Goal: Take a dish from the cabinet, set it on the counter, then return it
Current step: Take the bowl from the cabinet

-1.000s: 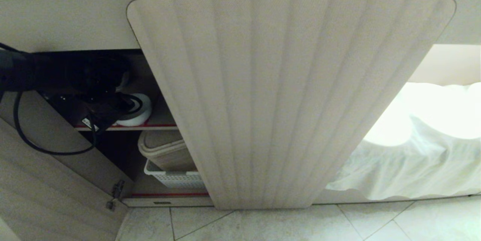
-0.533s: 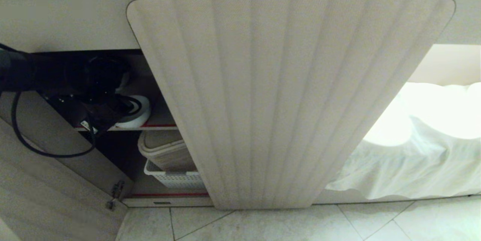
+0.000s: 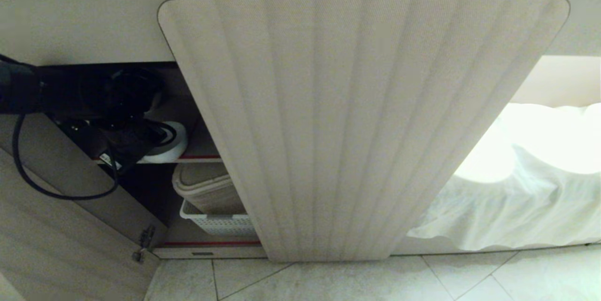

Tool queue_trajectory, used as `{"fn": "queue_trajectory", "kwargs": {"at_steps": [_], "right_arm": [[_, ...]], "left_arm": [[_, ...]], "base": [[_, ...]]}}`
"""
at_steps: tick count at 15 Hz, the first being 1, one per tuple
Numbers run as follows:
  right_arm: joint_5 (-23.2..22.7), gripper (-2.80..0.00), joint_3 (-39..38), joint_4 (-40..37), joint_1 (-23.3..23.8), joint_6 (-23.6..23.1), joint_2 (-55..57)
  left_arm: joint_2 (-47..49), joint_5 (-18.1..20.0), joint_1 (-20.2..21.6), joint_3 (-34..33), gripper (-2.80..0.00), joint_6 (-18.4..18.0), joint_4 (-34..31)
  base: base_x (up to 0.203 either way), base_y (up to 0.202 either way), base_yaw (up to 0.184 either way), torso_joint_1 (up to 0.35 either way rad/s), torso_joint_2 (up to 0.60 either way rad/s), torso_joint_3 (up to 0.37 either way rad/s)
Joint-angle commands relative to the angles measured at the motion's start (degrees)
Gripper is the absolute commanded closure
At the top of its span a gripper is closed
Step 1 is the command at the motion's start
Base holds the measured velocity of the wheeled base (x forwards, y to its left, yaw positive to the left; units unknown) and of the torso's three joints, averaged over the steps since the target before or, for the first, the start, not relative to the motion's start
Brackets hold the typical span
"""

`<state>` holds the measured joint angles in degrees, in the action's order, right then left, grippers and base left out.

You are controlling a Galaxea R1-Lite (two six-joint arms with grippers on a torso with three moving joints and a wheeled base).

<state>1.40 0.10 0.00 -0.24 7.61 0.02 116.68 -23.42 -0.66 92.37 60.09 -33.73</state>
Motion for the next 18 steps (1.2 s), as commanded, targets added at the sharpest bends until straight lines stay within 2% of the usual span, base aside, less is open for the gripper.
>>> {"fn": "queue_trajectory", "kwargs": {"at_steps": [1, 18], "right_arm": [[0.0, 0.0, 0.0, 0.0, 0.0, 0.0, 0.0], [0.0, 0.0, 0.0, 0.0, 0.0, 0.0, 0.0]], "left_arm": [[-0.3, 0.0, -0.5, -0.3, 0.0, 0.4, -0.1], [-0.1, 0.0, -0.5, 0.3, 0.0, 0.3, 0.2]], "base": [[0.0, 0.0, 0.0, 0.0, 0.0, 0.0], [0.0, 0.0, 0.0, 0.0, 0.0, 0.0]]}}
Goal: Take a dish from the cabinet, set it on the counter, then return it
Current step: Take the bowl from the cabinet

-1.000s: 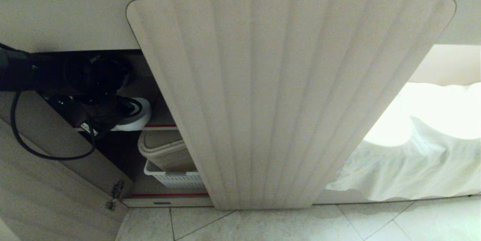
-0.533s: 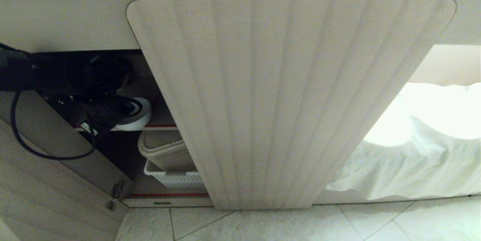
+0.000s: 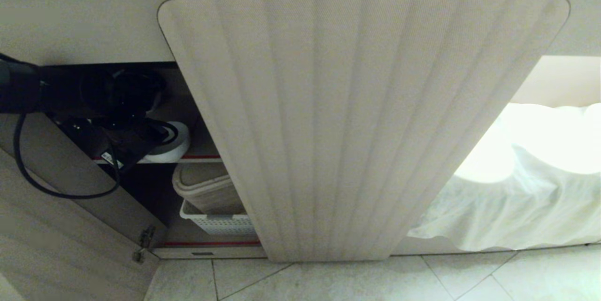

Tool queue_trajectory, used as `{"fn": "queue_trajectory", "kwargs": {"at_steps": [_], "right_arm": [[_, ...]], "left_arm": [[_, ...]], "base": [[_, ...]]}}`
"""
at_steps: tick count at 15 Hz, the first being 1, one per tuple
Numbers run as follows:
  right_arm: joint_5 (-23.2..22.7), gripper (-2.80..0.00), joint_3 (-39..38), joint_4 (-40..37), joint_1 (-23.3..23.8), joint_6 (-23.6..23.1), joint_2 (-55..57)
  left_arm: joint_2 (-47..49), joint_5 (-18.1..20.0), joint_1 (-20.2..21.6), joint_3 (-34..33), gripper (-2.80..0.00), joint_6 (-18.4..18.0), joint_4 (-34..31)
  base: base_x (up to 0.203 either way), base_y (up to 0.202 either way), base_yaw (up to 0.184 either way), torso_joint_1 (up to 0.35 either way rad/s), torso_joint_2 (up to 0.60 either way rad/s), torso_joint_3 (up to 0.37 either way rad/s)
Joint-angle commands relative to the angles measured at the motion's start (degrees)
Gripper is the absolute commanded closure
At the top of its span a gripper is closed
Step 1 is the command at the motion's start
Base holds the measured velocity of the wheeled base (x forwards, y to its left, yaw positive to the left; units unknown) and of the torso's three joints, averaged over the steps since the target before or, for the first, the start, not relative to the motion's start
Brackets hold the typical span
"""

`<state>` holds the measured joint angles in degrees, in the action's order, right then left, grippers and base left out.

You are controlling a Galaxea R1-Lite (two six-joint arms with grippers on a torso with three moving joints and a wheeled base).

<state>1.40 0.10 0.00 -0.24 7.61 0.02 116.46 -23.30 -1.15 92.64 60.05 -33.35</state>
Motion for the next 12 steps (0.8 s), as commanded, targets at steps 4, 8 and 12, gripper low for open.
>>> {"fn": "queue_trajectory", "kwargs": {"at_steps": [4, 8, 12], "right_arm": [[0.0, 0.0, 0.0, 0.0, 0.0, 0.0, 0.0], [0.0, 0.0, 0.0, 0.0, 0.0, 0.0, 0.0], [0.0, 0.0, 0.0, 0.0, 0.0, 0.0, 0.0]], "left_arm": [[0.0, 0.0, -0.4, -0.2, 0.0, 0.4, -0.2], [-0.5, 0.2, -0.8, -0.4, 0.0, 0.5, -0.3], [-1.1, 0.4, -0.9, -0.5, 0.0, 0.5, -0.5]], "base": [[0.0, 0.0, 0.0, 0.0, 0.0, 0.0], [0.0, 0.0, 0.0, 0.0, 0.0, 0.0], [0.0, 0.0, 0.0, 0.0, 0.0, 0.0]]}}
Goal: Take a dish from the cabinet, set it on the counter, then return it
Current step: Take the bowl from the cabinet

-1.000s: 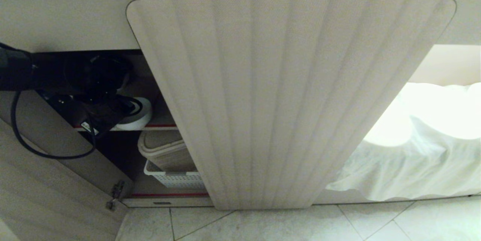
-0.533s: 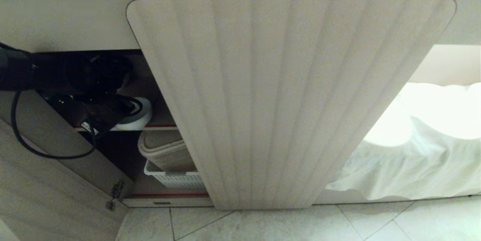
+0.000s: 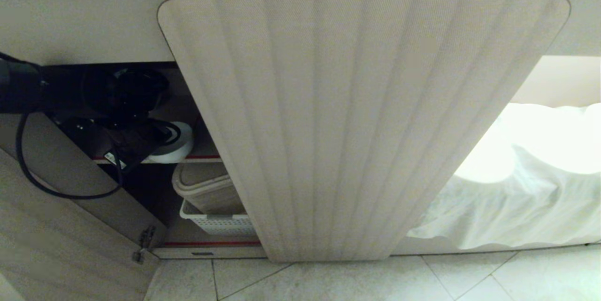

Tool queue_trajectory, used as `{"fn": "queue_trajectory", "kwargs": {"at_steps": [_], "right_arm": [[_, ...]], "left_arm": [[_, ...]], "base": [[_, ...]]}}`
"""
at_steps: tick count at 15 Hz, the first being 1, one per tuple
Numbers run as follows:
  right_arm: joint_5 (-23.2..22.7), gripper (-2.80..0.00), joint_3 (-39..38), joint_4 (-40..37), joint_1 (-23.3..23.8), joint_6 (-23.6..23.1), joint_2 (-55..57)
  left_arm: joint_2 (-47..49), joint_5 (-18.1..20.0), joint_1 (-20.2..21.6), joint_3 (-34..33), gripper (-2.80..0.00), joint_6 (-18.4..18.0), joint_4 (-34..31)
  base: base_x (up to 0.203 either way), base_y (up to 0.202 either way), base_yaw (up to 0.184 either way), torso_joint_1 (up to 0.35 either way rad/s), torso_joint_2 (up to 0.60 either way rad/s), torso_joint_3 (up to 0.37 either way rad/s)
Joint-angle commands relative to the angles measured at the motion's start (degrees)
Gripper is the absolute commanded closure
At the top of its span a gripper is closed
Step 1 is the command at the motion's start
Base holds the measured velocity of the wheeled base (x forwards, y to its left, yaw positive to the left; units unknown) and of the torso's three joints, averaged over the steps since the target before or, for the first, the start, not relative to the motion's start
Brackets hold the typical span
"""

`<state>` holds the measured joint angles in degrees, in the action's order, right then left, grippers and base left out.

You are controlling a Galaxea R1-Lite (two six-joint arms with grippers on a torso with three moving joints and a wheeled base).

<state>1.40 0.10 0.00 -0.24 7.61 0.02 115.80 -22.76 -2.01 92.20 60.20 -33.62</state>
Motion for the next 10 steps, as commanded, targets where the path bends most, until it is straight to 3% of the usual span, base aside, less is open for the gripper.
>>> {"fn": "queue_trajectory", "kwargs": {"at_steps": [1, 10], "right_arm": [[0.0, 0.0, 0.0, 0.0, 0.0, 0.0, 0.0], [0.0, 0.0, 0.0, 0.0, 0.0, 0.0, 0.0]], "left_arm": [[-0.7, -0.1, 0.0, -0.2, 0.0, 0.3, -0.2], [-3.4, 0.4, -1.3, -3.2, 0.0, 1.1, -2.4]], "base": [[0.0, 0.0, 0.0, 0.0, 0.0, 0.0], [0.0, 0.0, 0.0, 0.0, 0.0, 0.0]]}}
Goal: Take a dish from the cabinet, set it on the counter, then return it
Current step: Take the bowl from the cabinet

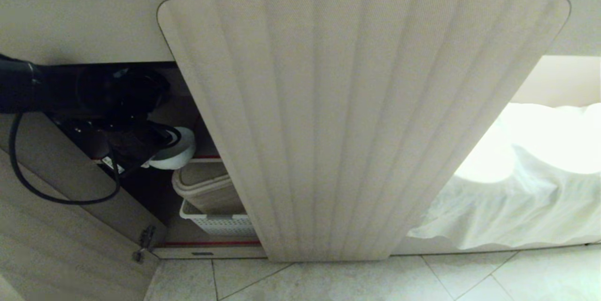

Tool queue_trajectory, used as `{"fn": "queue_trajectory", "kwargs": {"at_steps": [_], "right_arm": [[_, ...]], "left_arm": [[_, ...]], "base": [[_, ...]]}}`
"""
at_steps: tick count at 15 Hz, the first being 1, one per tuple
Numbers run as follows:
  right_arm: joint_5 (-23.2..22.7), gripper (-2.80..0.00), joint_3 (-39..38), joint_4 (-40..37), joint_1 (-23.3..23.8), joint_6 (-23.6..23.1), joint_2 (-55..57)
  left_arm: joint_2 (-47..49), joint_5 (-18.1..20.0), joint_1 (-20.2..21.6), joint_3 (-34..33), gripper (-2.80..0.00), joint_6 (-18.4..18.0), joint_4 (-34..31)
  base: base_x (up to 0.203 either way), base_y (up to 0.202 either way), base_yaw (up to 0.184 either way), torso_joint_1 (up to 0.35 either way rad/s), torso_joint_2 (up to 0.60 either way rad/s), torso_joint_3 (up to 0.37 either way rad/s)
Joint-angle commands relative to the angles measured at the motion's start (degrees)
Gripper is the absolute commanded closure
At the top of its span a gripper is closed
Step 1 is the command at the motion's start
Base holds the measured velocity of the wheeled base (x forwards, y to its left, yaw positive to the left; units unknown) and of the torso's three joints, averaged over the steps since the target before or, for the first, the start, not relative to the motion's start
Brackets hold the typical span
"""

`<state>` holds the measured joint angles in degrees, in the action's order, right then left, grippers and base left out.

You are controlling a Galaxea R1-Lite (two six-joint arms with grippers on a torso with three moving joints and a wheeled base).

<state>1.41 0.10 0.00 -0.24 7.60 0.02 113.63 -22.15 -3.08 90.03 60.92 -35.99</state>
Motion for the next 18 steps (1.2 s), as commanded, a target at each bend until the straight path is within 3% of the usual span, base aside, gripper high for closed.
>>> {"fn": "queue_trajectory", "kwargs": {"at_steps": [1, 18], "right_arm": [[0.0, 0.0, 0.0, 0.0, 0.0, 0.0, 0.0], [0.0, 0.0, 0.0, 0.0, 0.0, 0.0, 0.0]], "left_arm": [[-1.6, -0.2, -0.4, -1.5, 0.0, 0.5, 0.0], [-10.5, 2.2, -1.1, -11.2, 0.0, 1.5, 0.0]], "base": [[0.0, 0.0, 0.0, 0.0, 0.0, 0.0], [0.0, 0.0, 0.0, 0.0, 0.0, 0.0]]}}
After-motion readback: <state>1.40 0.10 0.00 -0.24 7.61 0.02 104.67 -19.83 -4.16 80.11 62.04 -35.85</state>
